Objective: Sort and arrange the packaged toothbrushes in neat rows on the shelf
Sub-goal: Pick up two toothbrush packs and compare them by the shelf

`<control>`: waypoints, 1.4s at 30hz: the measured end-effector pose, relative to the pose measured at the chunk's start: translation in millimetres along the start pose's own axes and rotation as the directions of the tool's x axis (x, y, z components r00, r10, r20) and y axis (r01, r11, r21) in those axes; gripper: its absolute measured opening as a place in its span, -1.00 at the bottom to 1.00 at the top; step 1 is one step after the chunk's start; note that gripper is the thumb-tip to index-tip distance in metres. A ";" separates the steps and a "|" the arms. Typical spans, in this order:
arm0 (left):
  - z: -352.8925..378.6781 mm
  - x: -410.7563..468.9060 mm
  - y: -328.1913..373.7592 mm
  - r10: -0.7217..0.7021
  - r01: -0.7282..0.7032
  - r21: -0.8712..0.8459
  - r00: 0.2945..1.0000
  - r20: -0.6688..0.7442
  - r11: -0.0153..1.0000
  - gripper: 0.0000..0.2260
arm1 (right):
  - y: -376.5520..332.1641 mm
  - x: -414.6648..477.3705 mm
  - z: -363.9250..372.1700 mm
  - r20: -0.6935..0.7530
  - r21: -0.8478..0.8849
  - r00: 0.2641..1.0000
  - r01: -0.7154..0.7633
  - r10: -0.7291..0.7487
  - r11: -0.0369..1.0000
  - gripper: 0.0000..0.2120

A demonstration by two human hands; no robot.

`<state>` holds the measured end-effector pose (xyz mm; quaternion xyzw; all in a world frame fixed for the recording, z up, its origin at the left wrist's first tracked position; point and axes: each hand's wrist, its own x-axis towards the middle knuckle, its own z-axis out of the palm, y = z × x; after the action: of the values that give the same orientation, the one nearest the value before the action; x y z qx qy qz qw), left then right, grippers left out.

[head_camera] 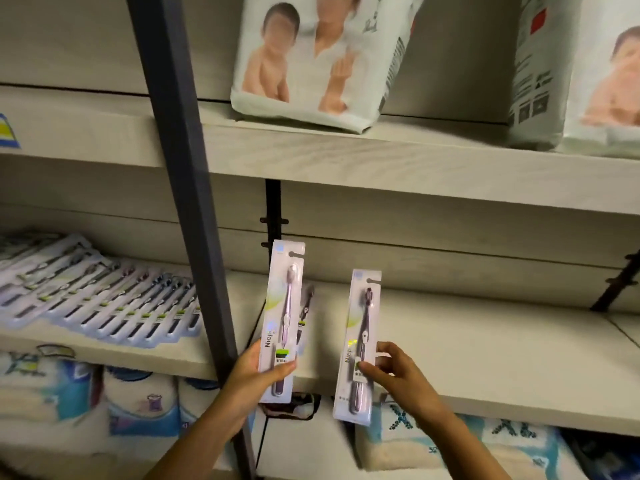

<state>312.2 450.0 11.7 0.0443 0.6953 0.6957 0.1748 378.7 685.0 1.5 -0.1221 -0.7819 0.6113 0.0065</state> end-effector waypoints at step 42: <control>56.2 57.7 -12.0 -0.128 0.149 -0.122 0.978 0.166 0.981 -0.77 | 7.1 34.5 40.8 0.021 0.155 0.994 -0.113 0.111 0.981 -0.73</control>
<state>277.6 520.7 -9.0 0.0387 0.6326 0.7211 0.2798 340.1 654.5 -20.3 -0.1612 -0.7237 0.6706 -0.0234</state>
